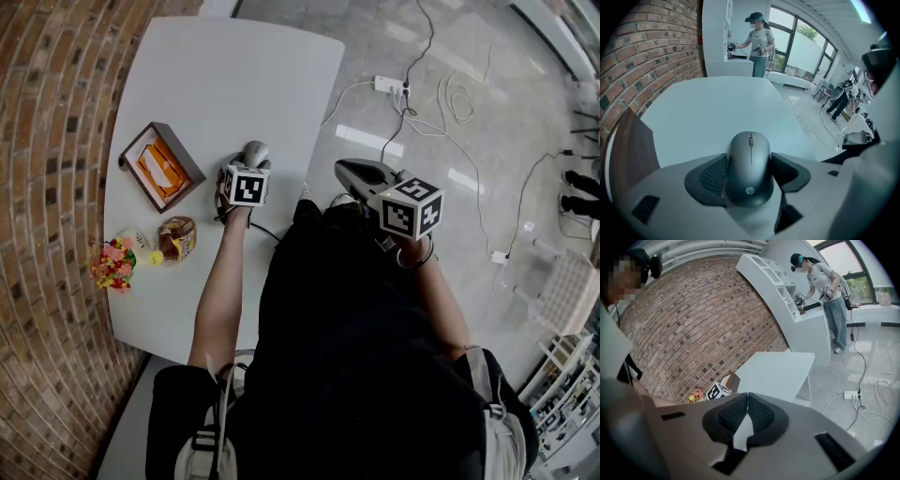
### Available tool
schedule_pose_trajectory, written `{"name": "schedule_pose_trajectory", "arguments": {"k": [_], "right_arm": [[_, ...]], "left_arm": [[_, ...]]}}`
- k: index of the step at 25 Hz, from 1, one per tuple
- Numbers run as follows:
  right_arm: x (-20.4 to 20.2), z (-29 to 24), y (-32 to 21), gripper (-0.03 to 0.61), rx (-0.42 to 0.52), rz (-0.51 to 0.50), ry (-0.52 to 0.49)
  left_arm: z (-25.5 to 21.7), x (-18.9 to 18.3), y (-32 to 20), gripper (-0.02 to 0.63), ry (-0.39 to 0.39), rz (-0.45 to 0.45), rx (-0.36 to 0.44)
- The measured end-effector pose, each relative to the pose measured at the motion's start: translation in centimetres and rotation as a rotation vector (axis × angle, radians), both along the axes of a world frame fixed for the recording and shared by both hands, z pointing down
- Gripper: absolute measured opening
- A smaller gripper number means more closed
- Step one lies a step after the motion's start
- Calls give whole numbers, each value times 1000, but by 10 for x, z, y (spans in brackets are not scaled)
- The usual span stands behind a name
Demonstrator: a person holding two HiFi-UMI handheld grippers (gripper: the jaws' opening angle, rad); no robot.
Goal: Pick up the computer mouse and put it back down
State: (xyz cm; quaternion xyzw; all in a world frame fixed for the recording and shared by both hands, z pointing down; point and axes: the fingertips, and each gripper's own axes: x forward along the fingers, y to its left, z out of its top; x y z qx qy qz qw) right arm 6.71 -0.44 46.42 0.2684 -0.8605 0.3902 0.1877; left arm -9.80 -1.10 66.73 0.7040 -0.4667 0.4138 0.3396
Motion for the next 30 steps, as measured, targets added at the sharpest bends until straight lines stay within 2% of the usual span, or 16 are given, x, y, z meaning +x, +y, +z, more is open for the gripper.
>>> {"name": "schedule_pose_trajectory", "arguments": {"k": [15,30], "right_arm": [[0,0,-1,18,-2,1,-3],[1,-1,0,17,2,3,-9]], "left_arm": [[0,4,1,319,8,18,-1],[-22,7,5,321,8,-4,46]]}}
